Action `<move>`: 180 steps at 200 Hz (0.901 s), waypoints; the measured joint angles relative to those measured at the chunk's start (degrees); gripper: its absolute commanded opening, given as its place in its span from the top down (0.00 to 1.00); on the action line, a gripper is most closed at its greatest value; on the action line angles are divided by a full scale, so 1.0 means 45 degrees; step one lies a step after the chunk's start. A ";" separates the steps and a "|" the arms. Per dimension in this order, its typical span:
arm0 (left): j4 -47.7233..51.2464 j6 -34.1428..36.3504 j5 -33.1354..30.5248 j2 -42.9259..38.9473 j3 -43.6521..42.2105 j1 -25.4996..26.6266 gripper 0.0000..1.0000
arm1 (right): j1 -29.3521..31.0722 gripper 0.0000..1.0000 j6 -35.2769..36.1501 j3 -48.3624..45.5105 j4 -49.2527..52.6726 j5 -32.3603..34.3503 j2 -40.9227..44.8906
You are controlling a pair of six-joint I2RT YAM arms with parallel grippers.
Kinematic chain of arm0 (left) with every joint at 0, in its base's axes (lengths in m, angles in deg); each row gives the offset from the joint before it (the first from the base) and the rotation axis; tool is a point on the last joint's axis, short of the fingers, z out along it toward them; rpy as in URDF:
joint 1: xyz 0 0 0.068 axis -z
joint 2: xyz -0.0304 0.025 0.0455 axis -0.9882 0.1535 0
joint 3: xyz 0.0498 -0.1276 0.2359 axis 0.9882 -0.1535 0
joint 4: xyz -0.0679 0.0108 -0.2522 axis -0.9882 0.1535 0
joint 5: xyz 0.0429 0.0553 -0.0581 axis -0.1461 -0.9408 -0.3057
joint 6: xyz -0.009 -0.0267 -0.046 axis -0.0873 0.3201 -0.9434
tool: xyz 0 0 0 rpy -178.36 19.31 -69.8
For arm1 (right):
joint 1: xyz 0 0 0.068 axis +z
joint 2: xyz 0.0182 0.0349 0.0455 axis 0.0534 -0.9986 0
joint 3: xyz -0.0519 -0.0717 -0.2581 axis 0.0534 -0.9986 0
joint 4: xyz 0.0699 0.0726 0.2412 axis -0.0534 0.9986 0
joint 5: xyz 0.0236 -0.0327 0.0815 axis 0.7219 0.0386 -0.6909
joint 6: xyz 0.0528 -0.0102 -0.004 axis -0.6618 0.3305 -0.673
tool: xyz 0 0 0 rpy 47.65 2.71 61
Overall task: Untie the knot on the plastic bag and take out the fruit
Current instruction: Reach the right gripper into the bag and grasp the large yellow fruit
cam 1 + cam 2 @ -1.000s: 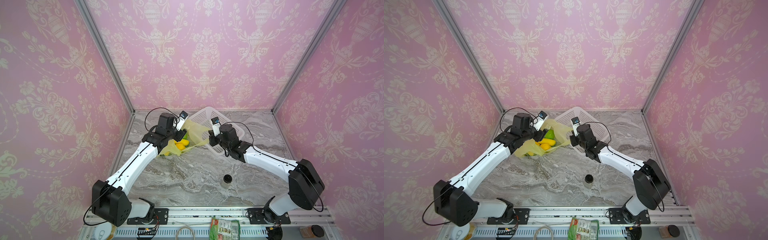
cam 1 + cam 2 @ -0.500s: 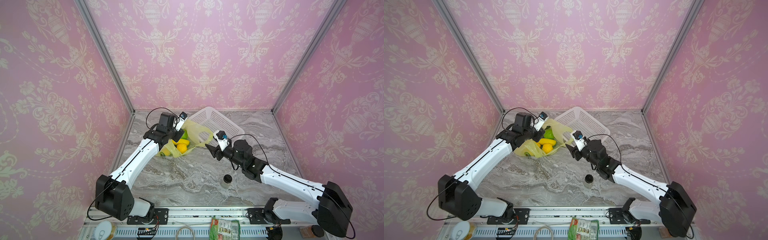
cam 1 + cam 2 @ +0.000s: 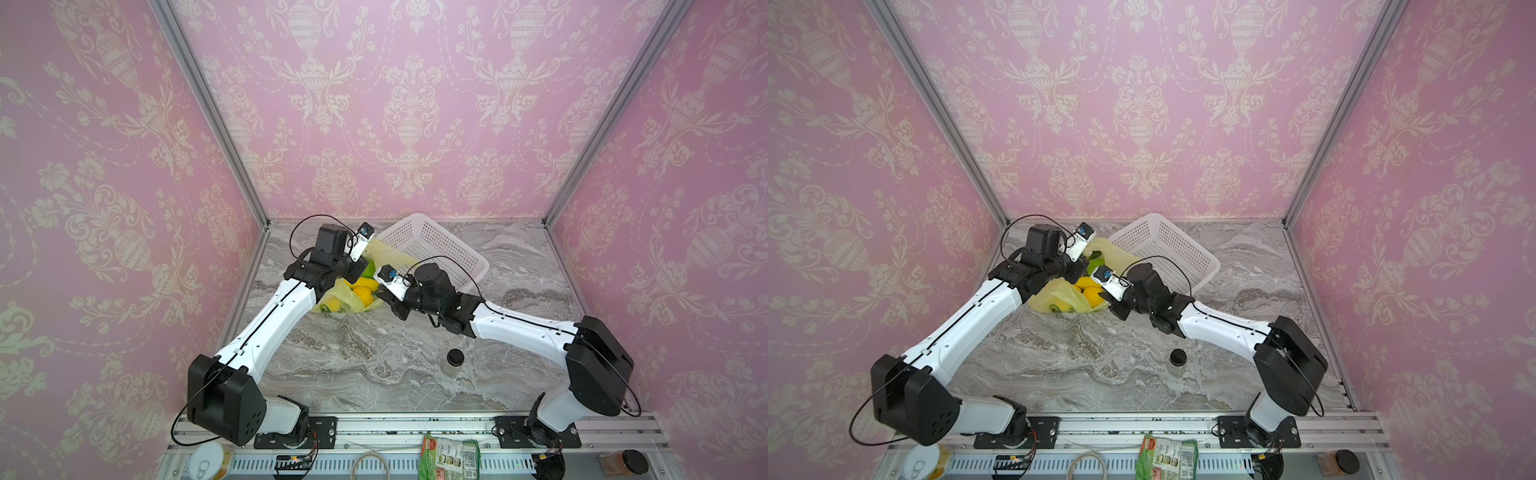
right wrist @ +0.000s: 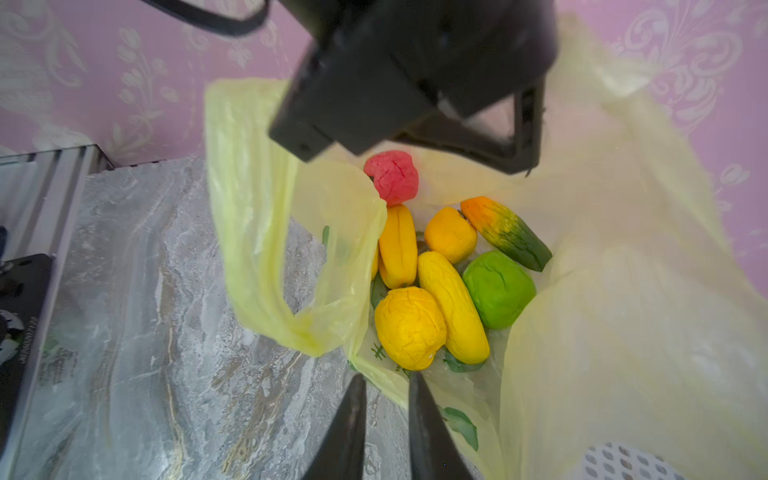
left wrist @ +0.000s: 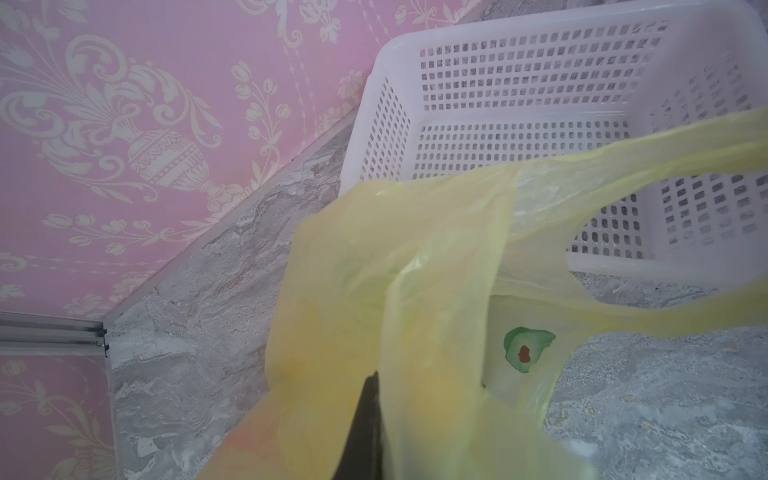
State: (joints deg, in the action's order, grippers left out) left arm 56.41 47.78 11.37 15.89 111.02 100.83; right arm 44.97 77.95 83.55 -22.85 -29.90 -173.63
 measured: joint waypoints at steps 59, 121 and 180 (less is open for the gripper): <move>0.0005 0.0000 0.0102 -0.0112 0.0000 0.0000 1.00 | 0.0000 0.83 0.0573 0.2254 0.1598 0.1180 -0.3026; 0.0010 0.0000 0.0136 -0.0194 0.0000 -0.0010 1.00 | 0.0000 0.39 0.0889 0.3638 0.2132 0.1462 -0.4643; 0.0000 0.0000 0.0165 -0.0330 0.0000 -0.0015 1.00 | 0.0000 0.00 0.0797 0.5134 0.2769 0.1433 -0.5872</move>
State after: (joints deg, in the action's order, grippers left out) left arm 56.41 47.78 12.12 14.41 111.02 100.77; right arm 44.97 81.54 106.66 -10.40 -23.45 -200.06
